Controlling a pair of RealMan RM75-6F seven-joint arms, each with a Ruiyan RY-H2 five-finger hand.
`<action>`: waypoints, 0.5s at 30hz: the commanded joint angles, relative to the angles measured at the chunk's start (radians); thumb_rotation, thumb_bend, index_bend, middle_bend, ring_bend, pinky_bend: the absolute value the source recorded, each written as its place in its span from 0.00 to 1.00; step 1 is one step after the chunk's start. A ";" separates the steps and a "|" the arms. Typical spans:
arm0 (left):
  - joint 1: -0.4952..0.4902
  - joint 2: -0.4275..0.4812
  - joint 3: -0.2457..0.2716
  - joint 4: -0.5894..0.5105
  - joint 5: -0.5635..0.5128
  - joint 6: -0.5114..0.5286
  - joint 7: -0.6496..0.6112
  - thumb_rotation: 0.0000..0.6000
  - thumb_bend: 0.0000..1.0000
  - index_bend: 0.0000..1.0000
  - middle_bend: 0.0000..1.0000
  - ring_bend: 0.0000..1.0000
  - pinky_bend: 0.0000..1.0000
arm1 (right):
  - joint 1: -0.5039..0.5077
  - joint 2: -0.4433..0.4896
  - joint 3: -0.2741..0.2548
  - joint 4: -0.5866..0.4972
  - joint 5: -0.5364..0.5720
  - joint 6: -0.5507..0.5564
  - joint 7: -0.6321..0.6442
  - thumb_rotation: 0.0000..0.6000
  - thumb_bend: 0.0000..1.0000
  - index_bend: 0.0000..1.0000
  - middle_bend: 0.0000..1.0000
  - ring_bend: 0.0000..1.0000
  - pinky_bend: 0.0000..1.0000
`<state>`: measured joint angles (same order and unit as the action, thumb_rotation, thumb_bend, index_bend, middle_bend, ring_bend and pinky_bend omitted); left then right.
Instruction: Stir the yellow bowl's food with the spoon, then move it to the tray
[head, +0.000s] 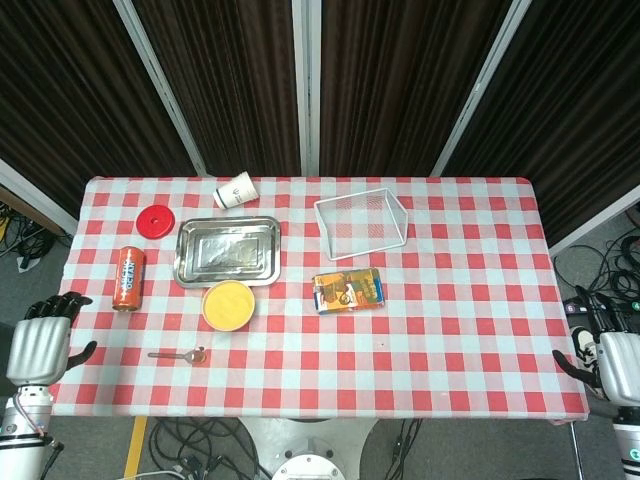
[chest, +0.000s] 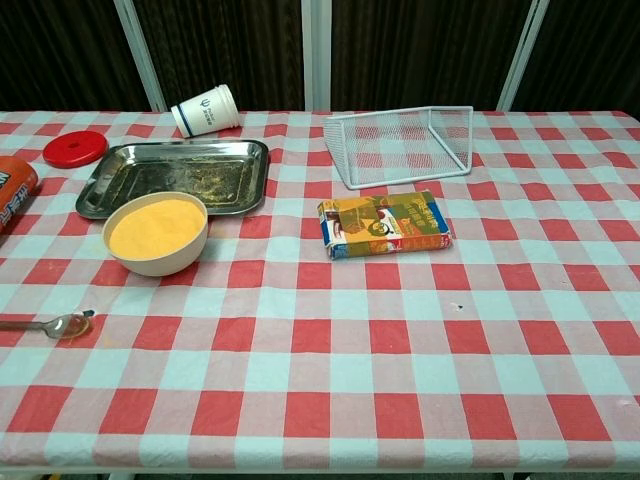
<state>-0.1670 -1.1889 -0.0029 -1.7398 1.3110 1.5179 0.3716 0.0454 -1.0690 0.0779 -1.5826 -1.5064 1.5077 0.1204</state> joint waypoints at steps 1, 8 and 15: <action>0.000 -0.004 -0.003 0.003 0.002 -0.011 -0.006 1.00 0.21 0.34 0.34 0.26 0.28 | 0.007 0.000 0.005 -0.002 0.001 -0.006 -0.005 1.00 0.12 0.06 0.21 0.09 0.24; -0.010 -0.010 -0.012 0.012 -0.009 -0.064 -0.019 1.00 0.21 0.35 0.35 0.26 0.28 | 0.015 0.002 0.010 -0.002 0.004 -0.010 -0.011 1.00 0.12 0.06 0.22 0.09 0.24; -0.068 -0.043 -0.039 0.044 -0.026 -0.177 -0.054 1.00 0.21 0.42 0.49 0.42 0.42 | 0.021 0.003 0.015 0.001 0.013 -0.018 -0.014 1.00 0.12 0.06 0.22 0.09 0.24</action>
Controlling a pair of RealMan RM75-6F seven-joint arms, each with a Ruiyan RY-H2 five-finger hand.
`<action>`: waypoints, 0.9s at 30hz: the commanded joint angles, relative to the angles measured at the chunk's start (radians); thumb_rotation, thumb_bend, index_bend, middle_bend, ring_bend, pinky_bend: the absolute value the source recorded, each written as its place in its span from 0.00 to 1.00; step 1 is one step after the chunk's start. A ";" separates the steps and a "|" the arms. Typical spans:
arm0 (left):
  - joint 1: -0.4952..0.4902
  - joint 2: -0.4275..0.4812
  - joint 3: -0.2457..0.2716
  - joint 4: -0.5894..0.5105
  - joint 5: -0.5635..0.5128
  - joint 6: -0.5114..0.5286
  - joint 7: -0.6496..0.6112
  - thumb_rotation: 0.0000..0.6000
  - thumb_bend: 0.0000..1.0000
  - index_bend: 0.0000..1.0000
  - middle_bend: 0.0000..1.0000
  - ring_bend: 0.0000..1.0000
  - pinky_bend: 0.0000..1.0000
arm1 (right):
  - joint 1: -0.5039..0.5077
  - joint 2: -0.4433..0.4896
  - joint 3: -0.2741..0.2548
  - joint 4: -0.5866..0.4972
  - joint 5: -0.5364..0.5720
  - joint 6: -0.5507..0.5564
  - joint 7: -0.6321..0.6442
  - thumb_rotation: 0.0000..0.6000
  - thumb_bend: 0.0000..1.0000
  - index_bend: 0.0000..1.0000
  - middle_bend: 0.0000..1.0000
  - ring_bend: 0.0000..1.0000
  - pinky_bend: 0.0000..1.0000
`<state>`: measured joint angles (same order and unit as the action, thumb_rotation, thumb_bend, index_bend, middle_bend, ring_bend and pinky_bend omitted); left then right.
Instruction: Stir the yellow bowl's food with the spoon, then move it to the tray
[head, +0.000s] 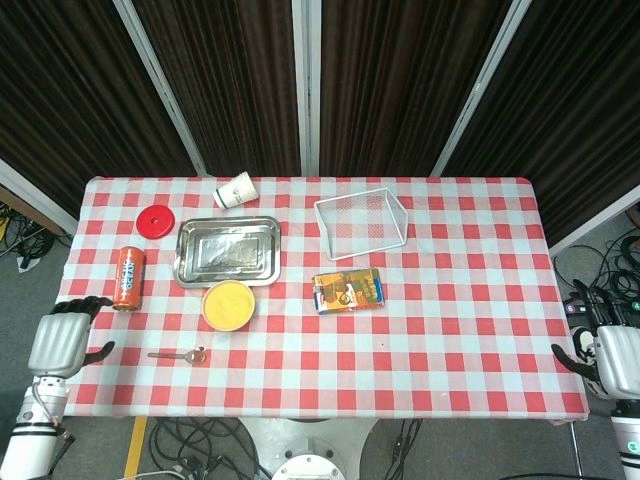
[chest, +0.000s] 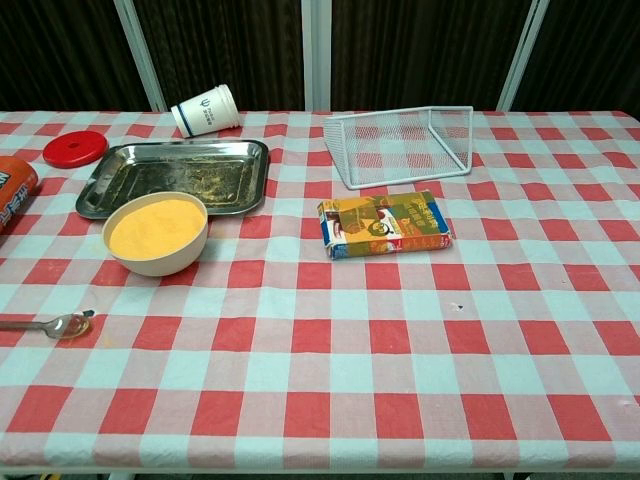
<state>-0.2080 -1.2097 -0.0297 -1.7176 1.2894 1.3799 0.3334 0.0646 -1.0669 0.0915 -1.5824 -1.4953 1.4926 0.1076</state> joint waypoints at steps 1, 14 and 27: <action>-0.036 -0.031 -0.014 0.030 -0.006 -0.056 -0.017 1.00 0.21 0.44 0.53 0.46 0.45 | 0.003 0.001 0.002 0.001 0.003 -0.004 0.000 1.00 0.12 0.06 0.22 0.09 0.24; -0.124 -0.179 0.014 0.112 -0.050 -0.243 0.047 1.00 0.22 0.56 0.84 0.80 0.88 | 0.017 0.000 0.006 0.009 0.024 -0.031 0.001 1.00 0.12 0.06 0.23 0.09 0.23; -0.125 -0.250 0.038 0.182 -0.101 -0.285 0.079 1.00 0.24 0.56 0.88 0.83 0.89 | 0.022 -0.005 0.003 0.015 0.025 -0.039 0.009 1.00 0.12 0.06 0.23 0.09 0.23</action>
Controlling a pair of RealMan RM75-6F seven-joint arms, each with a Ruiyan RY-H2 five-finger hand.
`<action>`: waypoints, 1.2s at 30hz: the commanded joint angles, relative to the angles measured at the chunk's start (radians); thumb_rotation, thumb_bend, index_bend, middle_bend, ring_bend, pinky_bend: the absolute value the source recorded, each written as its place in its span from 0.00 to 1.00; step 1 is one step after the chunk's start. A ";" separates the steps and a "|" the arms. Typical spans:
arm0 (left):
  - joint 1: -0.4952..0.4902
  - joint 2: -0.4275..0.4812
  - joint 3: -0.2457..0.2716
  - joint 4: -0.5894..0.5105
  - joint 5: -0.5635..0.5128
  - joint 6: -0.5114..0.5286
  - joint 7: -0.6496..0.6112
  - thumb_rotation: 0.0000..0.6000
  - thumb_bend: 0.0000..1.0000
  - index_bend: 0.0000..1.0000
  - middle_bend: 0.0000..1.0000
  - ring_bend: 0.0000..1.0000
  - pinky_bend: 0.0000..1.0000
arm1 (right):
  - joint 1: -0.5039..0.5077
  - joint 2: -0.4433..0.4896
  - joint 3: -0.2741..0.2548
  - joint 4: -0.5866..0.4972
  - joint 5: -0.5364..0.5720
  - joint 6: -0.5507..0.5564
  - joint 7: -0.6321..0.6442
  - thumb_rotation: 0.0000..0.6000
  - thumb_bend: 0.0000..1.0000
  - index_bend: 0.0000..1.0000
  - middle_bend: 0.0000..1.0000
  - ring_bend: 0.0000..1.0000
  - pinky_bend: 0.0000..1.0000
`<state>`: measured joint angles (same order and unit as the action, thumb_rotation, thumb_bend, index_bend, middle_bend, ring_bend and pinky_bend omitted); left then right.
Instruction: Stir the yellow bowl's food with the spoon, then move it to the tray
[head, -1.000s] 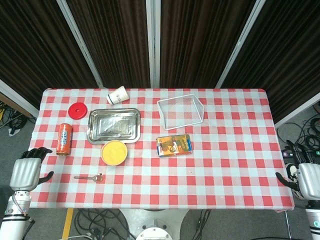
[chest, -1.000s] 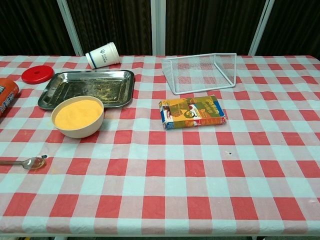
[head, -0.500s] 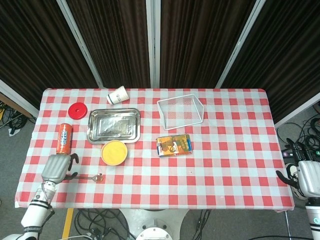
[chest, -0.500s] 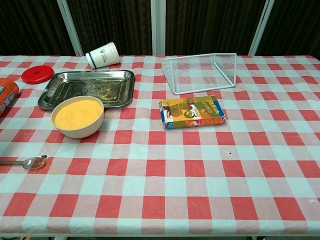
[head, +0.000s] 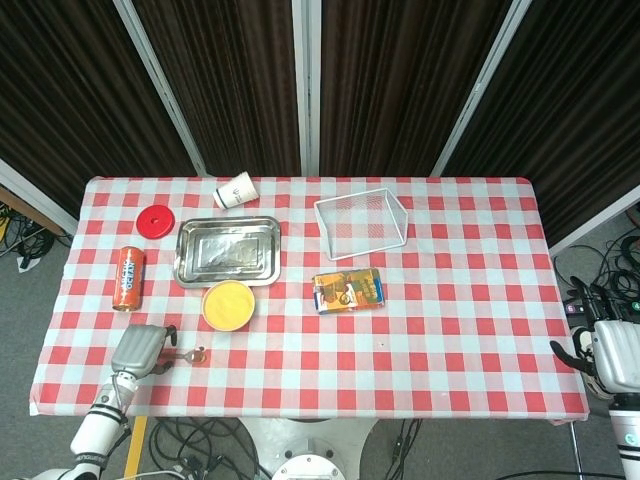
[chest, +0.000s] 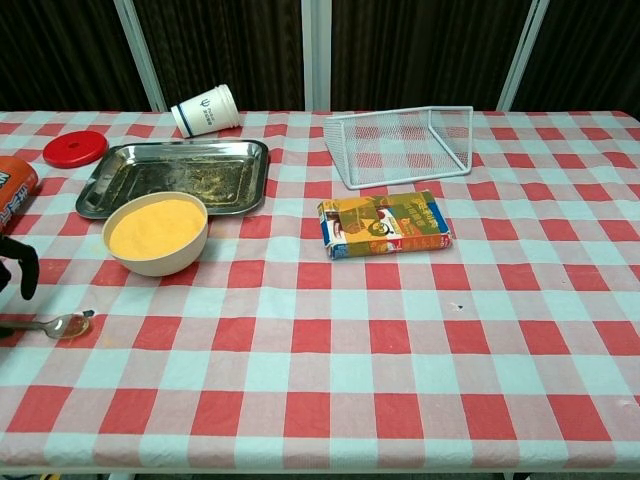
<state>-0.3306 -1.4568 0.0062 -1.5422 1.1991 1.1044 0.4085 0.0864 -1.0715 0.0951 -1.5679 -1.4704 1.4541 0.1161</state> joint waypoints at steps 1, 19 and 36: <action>-0.003 -0.004 0.002 0.009 -0.017 -0.015 0.006 1.00 0.25 0.56 0.88 0.83 0.89 | 0.000 0.000 0.000 0.000 0.001 0.000 0.000 1.00 0.12 0.06 0.23 0.09 0.23; -0.023 0.007 0.007 0.000 -0.084 -0.076 0.009 1.00 0.36 0.56 0.88 0.84 0.89 | -0.004 0.000 -0.005 0.004 0.003 0.003 0.005 1.00 0.12 0.06 0.23 0.09 0.23; -0.046 0.080 -0.027 -0.083 -0.054 -0.029 0.009 1.00 0.39 0.61 0.89 0.85 0.89 | 0.002 0.003 0.001 0.012 0.003 0.004 0.009 1.00 0.12 0.06 0.24 0.09 0.23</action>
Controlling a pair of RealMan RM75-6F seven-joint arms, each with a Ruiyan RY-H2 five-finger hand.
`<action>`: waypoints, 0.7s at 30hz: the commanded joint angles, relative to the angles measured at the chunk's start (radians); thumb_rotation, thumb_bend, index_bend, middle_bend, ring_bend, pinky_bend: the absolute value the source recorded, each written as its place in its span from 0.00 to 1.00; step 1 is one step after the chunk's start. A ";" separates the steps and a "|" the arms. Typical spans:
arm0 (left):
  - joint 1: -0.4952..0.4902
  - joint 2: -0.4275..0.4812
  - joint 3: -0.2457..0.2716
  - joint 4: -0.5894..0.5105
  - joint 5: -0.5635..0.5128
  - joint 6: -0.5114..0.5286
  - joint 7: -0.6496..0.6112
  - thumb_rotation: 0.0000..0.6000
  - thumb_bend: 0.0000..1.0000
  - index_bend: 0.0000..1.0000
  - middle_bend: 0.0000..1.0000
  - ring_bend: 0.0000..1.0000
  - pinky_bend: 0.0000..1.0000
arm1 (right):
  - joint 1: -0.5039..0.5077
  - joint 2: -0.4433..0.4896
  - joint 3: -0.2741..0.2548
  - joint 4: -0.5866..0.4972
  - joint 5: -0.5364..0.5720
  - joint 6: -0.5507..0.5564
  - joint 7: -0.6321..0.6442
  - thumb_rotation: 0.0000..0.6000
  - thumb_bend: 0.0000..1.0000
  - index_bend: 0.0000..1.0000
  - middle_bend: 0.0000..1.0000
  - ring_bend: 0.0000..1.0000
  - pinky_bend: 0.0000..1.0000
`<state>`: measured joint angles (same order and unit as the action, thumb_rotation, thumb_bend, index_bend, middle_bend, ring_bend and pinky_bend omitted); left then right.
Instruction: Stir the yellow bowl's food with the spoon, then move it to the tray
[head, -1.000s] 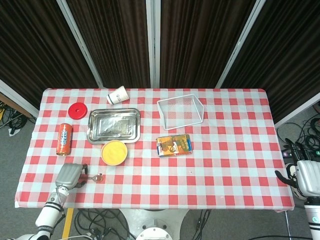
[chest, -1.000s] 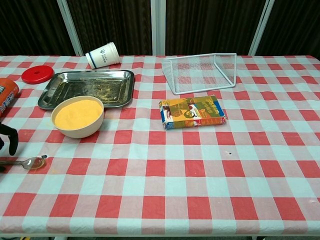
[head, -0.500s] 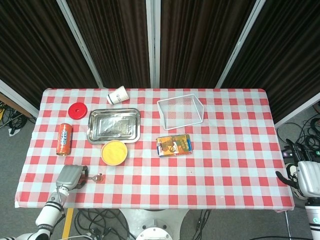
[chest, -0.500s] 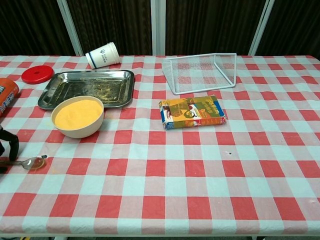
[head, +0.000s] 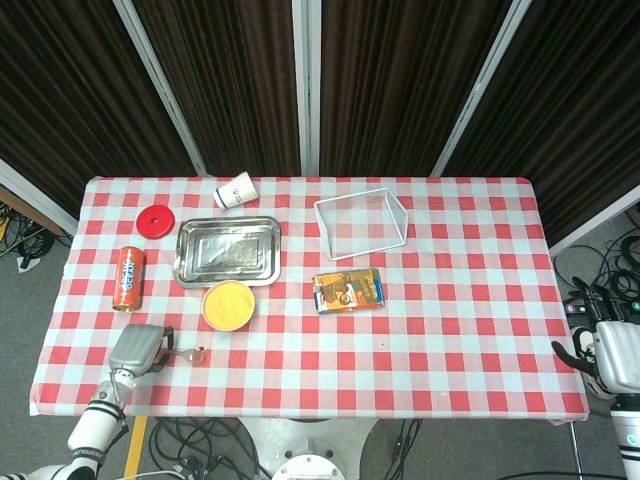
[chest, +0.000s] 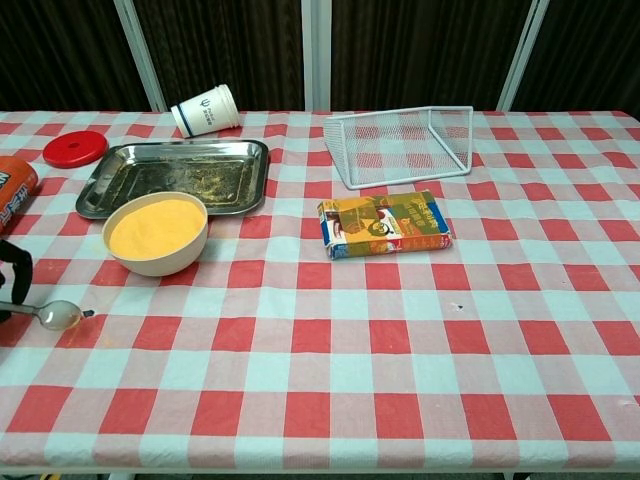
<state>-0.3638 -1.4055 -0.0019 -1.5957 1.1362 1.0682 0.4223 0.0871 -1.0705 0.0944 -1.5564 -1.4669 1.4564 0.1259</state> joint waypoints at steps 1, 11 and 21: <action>-0.021 0.044 -0.034 -0.045 0.010 0.008 -0.014 1.00 0.39 0.61 0.89 0.85 0.89 | 0.002 0.003 0.003 0.001 -0.001 0.003 -0.002 1.00 0.12 0.06 0.24 0.09 0.23; -0.182 0.094 -0.170 -0.065 -0.090 -0.099 0.046 1.00 0.39 0.61 0.89 0.85 0.89 | 0.001 0.027 0.016 -0.004 0.000 0.022 -0.010 1.00 0.12 0.06 0.24 0.09 0.23; -0.329 0.012 -0.158 0.011 -0.286 -0.176 0.228 1.00 0.39 0.60 0.89 0.85 0.89 | -0.006 0.025 0.015 0.007 0.010 0.024 0.006 1.00 0.12 0.06 0.24 0.09 0.23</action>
<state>-0.6684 -1.3729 -0.1678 -1.6032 0.8783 0.8996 0.6212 0.0814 -1.0448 0.1096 -1.5499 -1.4577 1.4808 0.1317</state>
